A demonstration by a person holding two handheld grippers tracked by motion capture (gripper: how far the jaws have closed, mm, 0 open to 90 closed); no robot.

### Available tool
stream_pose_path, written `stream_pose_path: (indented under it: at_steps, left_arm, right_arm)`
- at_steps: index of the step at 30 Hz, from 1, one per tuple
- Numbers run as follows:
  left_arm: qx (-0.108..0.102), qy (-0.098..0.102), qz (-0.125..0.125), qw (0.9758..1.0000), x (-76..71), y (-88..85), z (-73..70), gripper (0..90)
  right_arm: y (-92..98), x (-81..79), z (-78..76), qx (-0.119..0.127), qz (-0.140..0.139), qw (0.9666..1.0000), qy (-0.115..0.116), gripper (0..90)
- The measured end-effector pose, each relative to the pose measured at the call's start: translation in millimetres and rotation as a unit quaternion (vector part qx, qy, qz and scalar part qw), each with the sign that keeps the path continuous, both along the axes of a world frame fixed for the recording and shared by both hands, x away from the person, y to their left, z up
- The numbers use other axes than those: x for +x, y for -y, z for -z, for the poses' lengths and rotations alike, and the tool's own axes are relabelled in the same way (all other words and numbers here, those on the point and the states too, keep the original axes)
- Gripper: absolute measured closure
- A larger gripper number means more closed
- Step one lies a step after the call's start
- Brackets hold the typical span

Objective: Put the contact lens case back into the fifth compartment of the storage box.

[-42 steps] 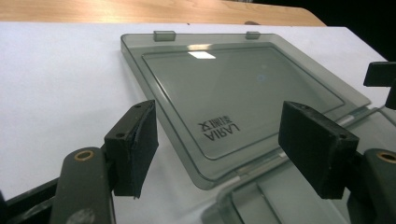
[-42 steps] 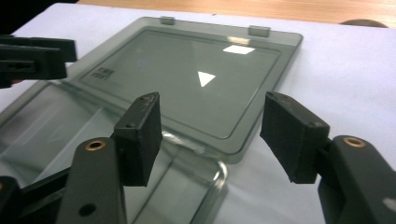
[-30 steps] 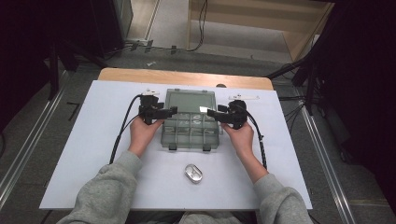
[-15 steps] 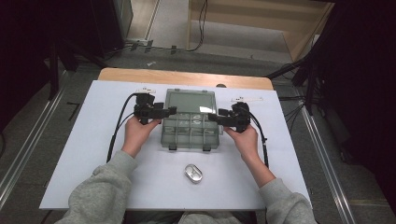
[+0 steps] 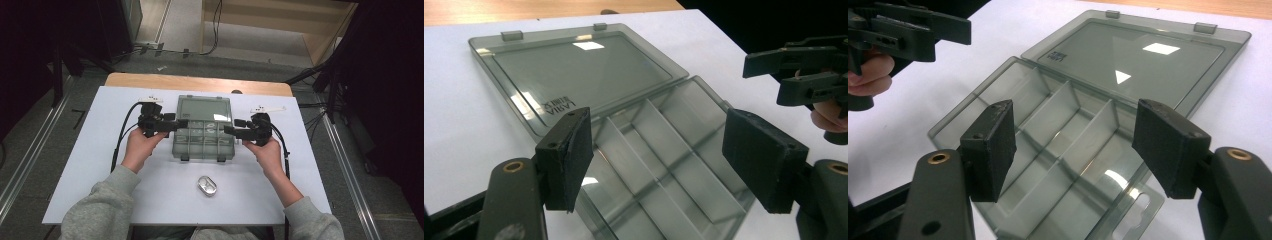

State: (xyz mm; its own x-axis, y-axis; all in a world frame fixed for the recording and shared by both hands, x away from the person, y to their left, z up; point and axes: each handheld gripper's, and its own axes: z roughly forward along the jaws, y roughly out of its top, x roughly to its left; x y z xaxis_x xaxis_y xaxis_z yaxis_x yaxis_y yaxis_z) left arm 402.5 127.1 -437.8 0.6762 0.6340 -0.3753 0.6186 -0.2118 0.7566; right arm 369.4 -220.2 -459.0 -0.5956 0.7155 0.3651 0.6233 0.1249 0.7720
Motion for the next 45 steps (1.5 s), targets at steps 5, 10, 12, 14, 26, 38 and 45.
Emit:
stream_pose_path:
  at_steps: [5, 10, 12, 14, 26, 38, 45]
  left_arm:
    - [-0.008, -0.003, 0.01, 0.9999, -5.3, -1.6, -0.8, 25.1]
    - [-0.006, -0.003, 0.017, 0.9998, -11.3, -4.1, -0.7, 25.0]
    - [-0.003, -0.001, 0.021, 0.9998, -15.3, -5.3, -0.6, 25.0]
    - [-0.003, -0.001, 0.025, 0.9997, -17.5, -6.6, -0.5, 25.0]
    - [0.02, 0.003, 0.041, 0.999, -29.7, -6.6, 3.6, 25.1]
    - [0.011, -0.006, 0.056, 0.9983, -43.0, -11.0, 8.3, 25.1]
    - [0.013, -0.003, 0.059, 0.9982, -49.9, -14.4, 9.8, 25.1]
  right_arm:
    - [1.2, -6.0, -1.5, 0.006, -0.009, 0.9999, 0.003, 31.6]
    - [2.2, -11.2, 0.3, 0.008, -0.023, 0.9997, 0.0, 29.6]
    - [3.2, -15.4, 0.4, 0.015, -0.029, 0.9995, 0.002, 28.1]
    - [4.3, -18.1, 0.1, 0.021, -0.032, 0.9993, 0.002, 26.4]
    - [5.5, -32.7, 2.4, 0.01, -0.042, 0.9991, 0.003, 24.3]
    - [3.8, -50.1, 5.6, -0.007, -0.051, 0.9987, 0.005, 24.0]
    - [4.5, -59.5, 6.8, -0.004, -0.056, 0.9984, 0.002, 24.0]
